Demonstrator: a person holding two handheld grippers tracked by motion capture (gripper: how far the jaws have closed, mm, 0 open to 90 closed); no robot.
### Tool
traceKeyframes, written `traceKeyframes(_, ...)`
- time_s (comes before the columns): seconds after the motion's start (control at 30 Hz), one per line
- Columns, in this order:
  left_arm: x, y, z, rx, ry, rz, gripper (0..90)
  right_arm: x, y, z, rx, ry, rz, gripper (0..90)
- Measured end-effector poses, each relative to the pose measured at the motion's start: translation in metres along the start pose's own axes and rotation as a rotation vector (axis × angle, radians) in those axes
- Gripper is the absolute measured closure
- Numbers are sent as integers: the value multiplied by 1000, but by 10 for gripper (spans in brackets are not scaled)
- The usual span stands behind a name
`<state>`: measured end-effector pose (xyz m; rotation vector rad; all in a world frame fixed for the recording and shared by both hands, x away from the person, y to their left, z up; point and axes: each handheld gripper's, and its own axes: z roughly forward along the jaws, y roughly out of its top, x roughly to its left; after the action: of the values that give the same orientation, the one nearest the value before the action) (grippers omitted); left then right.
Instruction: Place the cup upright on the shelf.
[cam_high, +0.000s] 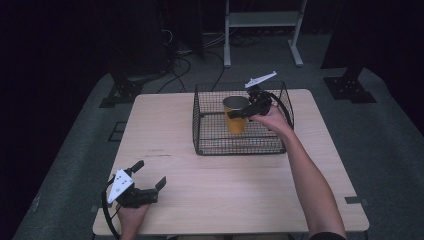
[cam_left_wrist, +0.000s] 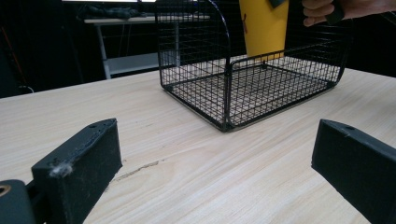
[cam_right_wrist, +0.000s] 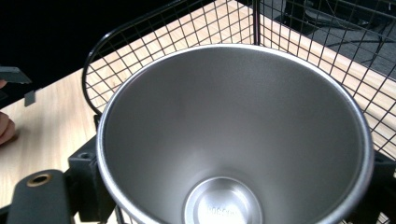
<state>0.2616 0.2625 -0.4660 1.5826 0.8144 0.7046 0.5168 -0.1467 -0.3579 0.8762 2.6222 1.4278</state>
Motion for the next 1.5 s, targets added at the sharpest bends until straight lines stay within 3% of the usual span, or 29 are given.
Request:
traceKeyframes(0.5,0,0,0,-1,-1,-1,8,-6,6,19,47,-15,-5,123)
traceKeyframes(0.77,0,0,-1,-4,-1,-3,8,-17,-3,28,36,-8,43,123)
traceKeyframes(0.93,0,0,-1,-5,-1,-5,8,-20,-6,36,66,-23,41,123)
traceKeyframes(1.33,0,0,-1,-8,-1,-8,8,-25,-8,40,71,-75,15,116)
traceKeyframes(1.5,0,0,-1,-8,0,-8,8,-26,-9,42,85,-76,9,110)
